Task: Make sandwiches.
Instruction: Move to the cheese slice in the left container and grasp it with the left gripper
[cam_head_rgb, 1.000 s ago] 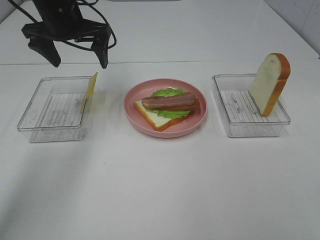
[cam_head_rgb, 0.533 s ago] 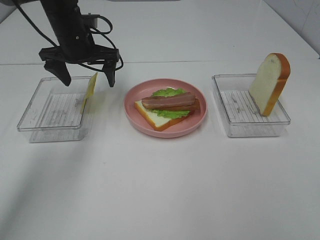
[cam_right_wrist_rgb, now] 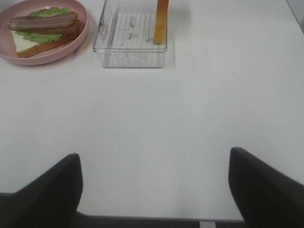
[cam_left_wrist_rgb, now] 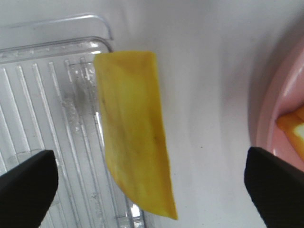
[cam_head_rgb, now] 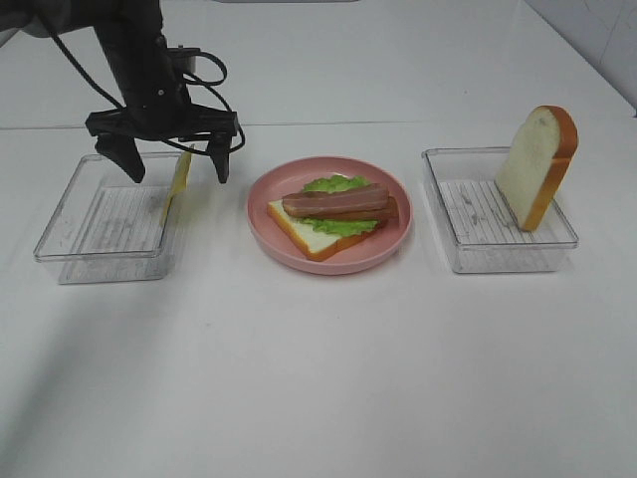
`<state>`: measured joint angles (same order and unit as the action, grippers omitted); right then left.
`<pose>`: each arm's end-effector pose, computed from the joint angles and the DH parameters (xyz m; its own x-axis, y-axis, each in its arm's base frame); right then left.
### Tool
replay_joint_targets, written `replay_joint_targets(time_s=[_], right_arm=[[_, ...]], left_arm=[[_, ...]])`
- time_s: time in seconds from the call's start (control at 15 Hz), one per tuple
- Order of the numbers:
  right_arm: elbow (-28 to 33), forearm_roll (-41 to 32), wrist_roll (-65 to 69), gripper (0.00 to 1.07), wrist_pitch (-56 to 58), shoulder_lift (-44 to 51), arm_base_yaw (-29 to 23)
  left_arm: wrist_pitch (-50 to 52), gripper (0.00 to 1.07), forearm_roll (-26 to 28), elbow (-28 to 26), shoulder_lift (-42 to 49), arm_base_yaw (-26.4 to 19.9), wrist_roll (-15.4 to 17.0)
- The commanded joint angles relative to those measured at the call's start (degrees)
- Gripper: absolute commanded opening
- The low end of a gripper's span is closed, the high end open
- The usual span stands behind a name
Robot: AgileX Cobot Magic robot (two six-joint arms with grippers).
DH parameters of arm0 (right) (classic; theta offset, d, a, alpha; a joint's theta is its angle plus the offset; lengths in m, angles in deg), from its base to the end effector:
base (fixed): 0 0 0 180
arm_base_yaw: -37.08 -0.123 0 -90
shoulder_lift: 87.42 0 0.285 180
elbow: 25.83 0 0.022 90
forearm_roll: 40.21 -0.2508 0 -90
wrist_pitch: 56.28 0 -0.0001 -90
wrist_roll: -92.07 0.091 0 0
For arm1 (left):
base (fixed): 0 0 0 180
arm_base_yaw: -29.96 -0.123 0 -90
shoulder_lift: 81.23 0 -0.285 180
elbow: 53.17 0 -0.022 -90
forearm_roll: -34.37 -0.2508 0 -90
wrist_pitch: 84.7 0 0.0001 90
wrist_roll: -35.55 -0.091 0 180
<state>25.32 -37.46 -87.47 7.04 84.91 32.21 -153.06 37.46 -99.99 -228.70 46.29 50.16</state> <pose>-0.0020 -0.0041 0.2613 -0.5290 -0.0586 -0.8466 -0.0558 0.9979 -0.0343 0.4863 -0.1472 0.1623 -0.9853 0.0062 -0.1706 0.0234 0.9948 -0.0992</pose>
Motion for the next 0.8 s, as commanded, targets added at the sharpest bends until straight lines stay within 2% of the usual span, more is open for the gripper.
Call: replay_joint_targets(time_s=[0.07, 0.47, 0.53, 0.8], right_arm=[[0.29, 0.00, -0.46, 0.81, -0.52, 1.89, 0.40], [0.29, 0.00, -0.46, 0.81, -0.52, 1.89, 0.40], [0.29, 0.00, -0.46, 0.81, -0.52, 1.89, 0.40], [0.29, 0.00, -0.46, 0.81, -0.52, 1.89, 0.40]], left_arm=[[-0.40, 1.00, 0.23, -0.40, -0.29, -1.60, 0.52], [2.12, 0.98, 1.66, -0.40, -0.40, -1.78, 0.46], [2.12, 0.96, 0.63, -0.40, -0.69, -1.78, 1.49], [2.18, 0.91, 1.49, -0.40, -1.89, -1.78, 1.72]])
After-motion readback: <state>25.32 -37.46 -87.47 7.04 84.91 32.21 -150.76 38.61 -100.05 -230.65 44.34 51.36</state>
